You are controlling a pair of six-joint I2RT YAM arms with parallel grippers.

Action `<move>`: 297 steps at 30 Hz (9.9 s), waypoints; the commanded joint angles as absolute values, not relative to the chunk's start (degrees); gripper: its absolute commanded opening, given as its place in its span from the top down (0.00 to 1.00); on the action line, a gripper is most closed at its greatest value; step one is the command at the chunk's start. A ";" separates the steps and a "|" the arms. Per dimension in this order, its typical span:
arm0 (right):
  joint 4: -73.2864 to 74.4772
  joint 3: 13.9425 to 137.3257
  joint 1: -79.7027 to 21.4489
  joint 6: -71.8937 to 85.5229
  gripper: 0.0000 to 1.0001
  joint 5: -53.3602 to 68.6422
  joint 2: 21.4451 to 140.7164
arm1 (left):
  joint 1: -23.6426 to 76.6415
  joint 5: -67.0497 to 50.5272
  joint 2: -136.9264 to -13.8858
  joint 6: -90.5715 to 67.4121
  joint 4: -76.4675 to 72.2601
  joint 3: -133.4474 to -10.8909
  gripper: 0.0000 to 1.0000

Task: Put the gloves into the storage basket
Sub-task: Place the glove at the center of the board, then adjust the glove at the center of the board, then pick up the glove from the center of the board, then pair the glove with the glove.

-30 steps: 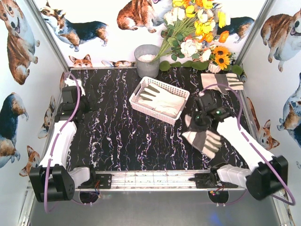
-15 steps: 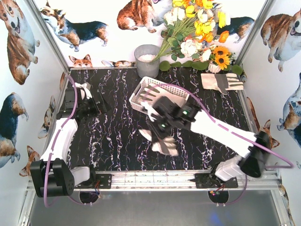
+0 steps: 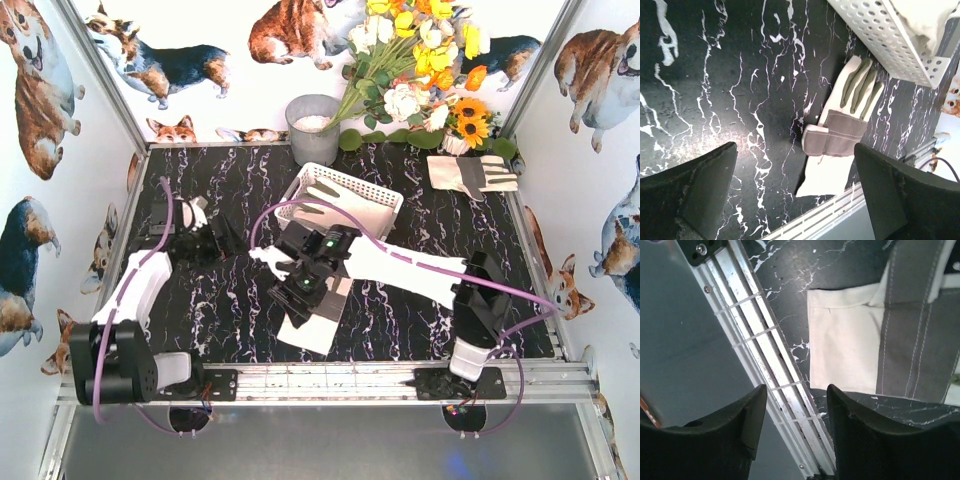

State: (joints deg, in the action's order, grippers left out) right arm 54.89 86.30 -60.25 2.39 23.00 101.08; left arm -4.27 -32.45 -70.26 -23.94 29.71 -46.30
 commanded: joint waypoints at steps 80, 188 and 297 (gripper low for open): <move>39.56 53.84 -38.27 35.58 0.37 -1.92 55.82 | 25.84 3.28 -61.90 -43.91 39.21 -51.01 0.08; 34.55 53.70 17.68 38.27 1.00 22.26 49.49 | 54.52 4.13 -78.73 -5.50 9.96 -71.77 0.04; -19.96 39.74 -8.44 70.06 0.76 43.69 48.94 | 55.68 12.45 -69.26 -62.05 -31.74 -51.12 1.00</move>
